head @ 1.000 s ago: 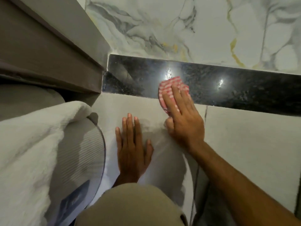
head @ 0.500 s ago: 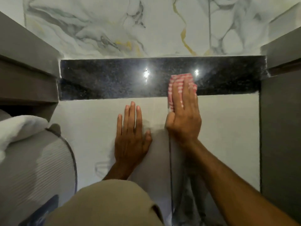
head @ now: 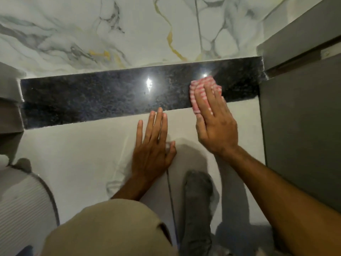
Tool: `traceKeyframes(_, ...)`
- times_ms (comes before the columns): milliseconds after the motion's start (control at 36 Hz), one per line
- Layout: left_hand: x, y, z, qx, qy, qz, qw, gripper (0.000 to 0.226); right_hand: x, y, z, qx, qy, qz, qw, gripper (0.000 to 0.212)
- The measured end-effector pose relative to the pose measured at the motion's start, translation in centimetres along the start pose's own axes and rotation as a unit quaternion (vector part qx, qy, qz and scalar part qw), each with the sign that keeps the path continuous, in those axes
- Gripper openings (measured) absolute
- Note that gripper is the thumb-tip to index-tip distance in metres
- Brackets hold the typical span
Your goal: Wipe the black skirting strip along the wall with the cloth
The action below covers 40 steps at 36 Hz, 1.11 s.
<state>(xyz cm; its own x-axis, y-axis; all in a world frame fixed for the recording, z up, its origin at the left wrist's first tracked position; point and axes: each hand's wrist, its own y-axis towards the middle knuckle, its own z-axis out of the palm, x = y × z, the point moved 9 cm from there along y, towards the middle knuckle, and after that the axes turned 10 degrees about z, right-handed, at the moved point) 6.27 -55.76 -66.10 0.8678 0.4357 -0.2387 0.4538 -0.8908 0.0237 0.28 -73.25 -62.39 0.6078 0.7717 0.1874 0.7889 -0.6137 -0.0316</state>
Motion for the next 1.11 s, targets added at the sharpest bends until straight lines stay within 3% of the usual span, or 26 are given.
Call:
traceKeyframes(111,-0.5,0.7,0.1,0.0,0.012,0.019,1.0,0.083,-5.5,5.2,-1.9,-0.051,-0.015,0.206,0.977,0.063)
traceKeyframes(167,-0.5,1.0,0.2,-0.003,0.021,0.017,1.0,0.083,-5.8,8.1,-1.6,-0.041,-0.034,0.25,0.967,0.064)
traceKeyframes(250,-0.6,1.4,0.2,-0.008,0.041,0.019,0.999,0.081,-3.4,9.8,-0.5,-0.018,0.0,0.221,0.975,0.069)
traceKeyframes(389,-0.7,1.4,0.0,-0.011,0.043,0.022,0.999,0.079,0.1,3.2,-0.4,-0.048,0.028,0.068,0.996,0.061)
traceKeyframes(528,-0.6,1.4,0.1,-0.011,0.032,0.023,0.999,0.079,-5.2,0.1,-1.0,-0.083,0.02,0.29,0.953,0.06)
traceKeyframes(611,-0.8,1.3,0.4,-0.017,0.023,0.035,0.999,0.078,-6.4,4.1,-1.6,-0.097,0.025,0.348,0.932,0.061)
traceKeyframes(667,-0.9,1.4,0.5,-0.024,0.022,0.039,0.999,0.076,-6.8,7.4,-1.2,-0.066,0.016,0.346,0.936,0.063)
traceKeyframes(750,-1.2,1.6,0.4,-0.029,0.02,0.039,0.999,0.075,-5.0,10.6,0.0,-0.004,0.025,0.271,0.962,0.069)
traceKeyframes(861,-1.1,1.3,0.4,-0.02,0.013,0.037,0.999,0.078,-0.8,6.7,0.6,0.007,0.028,0.14,0.99,0.067)
traceKeyframes(917,-1.0,1.3,0.2,-0.018,0.011,0.035,0.999,0.078,-1.2,2.5,0.3,-0.029,0.017,0.177,0.984,0.062)
traceKeyframes(1028,-0.9,1.5,0.2,-0.011,0.002,0.032,0.999,0.079,-4.0,-2.0,-0.9,-0.121,0.009,0.332,0.936,0.056)
traceKeyframes(1111,-0.8,1.4,0.4,-0.011,0.005,0.031,0.999,0.078,-5.0,1.6,-0.8,-0.102,-0.007,0.341,0.934,0.06)
